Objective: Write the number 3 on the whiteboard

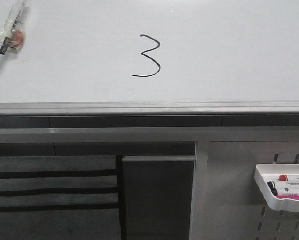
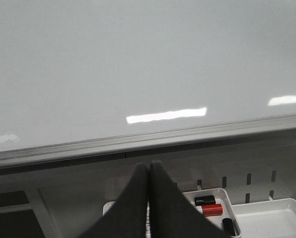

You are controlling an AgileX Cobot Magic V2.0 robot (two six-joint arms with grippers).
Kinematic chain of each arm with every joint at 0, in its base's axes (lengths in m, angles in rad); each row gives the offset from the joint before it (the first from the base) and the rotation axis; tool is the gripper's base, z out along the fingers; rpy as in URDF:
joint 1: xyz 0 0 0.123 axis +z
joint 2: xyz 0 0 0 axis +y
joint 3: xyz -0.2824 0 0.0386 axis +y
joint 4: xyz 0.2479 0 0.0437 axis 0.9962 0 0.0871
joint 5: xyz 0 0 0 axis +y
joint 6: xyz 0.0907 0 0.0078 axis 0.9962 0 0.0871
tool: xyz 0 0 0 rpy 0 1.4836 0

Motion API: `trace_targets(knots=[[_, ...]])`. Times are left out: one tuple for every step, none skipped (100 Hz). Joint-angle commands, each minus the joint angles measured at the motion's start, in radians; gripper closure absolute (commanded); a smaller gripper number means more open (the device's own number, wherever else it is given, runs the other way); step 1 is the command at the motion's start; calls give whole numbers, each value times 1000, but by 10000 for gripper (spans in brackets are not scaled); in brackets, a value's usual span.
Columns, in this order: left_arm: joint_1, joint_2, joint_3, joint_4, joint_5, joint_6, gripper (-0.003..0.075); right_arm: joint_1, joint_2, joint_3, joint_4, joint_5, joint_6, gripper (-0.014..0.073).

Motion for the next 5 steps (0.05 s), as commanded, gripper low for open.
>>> trace_targets(knots=[[-10, -27, 8, -6, -74, -8, 741, 2, -16, 25, -15, -81, 2, 662], [-10, -27, 8, -6, -74, -8, 741, 2, -16, 25, -15, -81, 2, 662], [-10, -27, 8, -6, -74, -8, 741, 2, -16, 25, -15, -81, 2, 662], [-10, -27, 8, -6, -74, -8, 741, 2, -16, 25, -15, -81, 2, 662], [-10, -27, 8, -6, -74, -8, 741, 2, -16, 25, -15, -81, 2, 662]])
